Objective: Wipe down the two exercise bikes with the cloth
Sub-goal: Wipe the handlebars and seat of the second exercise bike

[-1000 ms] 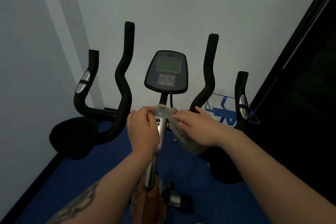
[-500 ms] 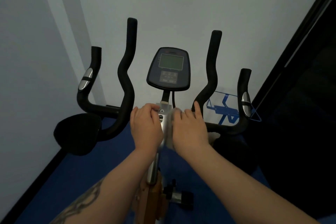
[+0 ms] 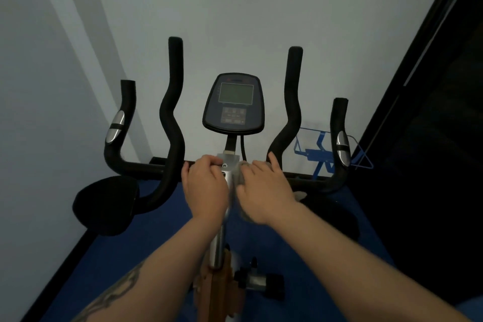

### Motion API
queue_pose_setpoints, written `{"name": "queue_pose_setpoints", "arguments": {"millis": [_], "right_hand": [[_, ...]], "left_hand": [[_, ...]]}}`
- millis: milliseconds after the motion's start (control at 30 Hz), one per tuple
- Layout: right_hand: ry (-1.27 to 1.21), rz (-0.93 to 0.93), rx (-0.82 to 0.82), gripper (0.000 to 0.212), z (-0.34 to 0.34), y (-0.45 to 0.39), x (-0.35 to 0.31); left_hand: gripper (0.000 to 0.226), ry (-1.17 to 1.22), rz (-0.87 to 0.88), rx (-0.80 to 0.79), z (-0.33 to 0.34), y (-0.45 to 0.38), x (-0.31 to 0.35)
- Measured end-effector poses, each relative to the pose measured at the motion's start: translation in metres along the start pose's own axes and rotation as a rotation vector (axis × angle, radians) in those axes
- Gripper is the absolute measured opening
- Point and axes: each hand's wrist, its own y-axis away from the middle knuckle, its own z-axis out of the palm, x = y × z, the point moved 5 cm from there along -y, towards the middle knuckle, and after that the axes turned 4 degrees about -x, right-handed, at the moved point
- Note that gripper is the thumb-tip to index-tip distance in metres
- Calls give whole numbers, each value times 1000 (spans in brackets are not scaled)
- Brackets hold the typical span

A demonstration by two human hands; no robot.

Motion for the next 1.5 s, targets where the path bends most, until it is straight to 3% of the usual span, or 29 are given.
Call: {"name": "queue_pose_setpoints", "arguments": {"millis": [133, 200, 267, 400, 500, 567, 667, 900, 1000, 1133, 1300, 1500], "right_hand": [[-138, 260, 241, 51, 1, -5, -18], [-99, 321, 244, 46, 5, -10, -17], [19, 273, 184, 36, 6, -19, -13], [94, 93, 50, 56, -6, -31, -7], [204, -31, 48, 57, 0, -11, -6], [222, -15, 79, 61, 7, 9, -4], [263, -43, -42, 73, 11, 8, 1], [178, -269, -257, 57, -10, -32, 22], [142, -279, -284, 56, -9, -40, 23], [300, -312, -211, 65, 3, -33, 23], [349, -288, -305, 72, -2, -41, 9], [556, -324, -280, 40, -17, -28, 31]], "left_hand": [[33, 53, 17, 31, 0, 5, -2], [34, 74, 17, 28, 1, 6, -7], [34, 72, 17, 28, 0, 6, -8], [30, 5, 1, 20, 1, 6, -8], [29, -41, 81, 49, 0, 8, -4], [29, -43, 141, 81, 0, 8, -2], [30, -33, 165, 105, 2, 9, -4], [29, -91, 144, 128, 3, 10, -9], [31, -95, 100, 126, 2, 9, -8], [32, -87, 132, 149, 1, 9, -6], [34, -112, 131, 158, -1, 11, -1], [31, -129, 151, 152, -1, 10, -2]]}}
